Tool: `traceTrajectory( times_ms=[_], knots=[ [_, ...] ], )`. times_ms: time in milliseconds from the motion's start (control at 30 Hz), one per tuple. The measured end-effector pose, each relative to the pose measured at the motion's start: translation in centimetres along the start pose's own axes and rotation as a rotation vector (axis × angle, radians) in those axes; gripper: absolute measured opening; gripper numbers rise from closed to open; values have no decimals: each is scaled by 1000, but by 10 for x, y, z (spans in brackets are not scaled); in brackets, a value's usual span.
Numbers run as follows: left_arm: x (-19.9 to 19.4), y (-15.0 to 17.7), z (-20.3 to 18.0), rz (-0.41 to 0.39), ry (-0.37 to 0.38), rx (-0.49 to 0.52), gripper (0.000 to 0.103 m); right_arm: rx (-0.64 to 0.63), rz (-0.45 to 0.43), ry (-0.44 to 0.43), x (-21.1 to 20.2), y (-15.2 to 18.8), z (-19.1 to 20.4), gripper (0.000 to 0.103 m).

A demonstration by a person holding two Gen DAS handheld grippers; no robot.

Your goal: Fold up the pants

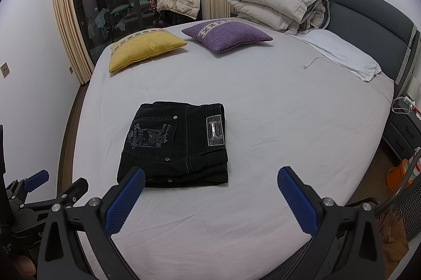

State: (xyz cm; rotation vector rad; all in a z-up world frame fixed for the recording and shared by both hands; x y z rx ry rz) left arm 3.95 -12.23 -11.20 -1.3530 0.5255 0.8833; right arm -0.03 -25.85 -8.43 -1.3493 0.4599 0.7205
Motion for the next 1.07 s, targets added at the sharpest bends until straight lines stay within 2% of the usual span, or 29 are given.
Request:
traceTrajectory(
  times_ms=[1067],
  knots=[
    [1,-2,-3,-21,-4,6,103,7,3,-1,-1,1,-2,103]
  ],
)
Point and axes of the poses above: each gripper's, at about its wrist camera, not at the fingertips, and x roughly the way its jaws point, z to its left, y to its underside, the point moved 9 cm from there along x, roughly the way its jaws point, and after that the axes turned 15 degrees about -y, right-handed, at the moved point
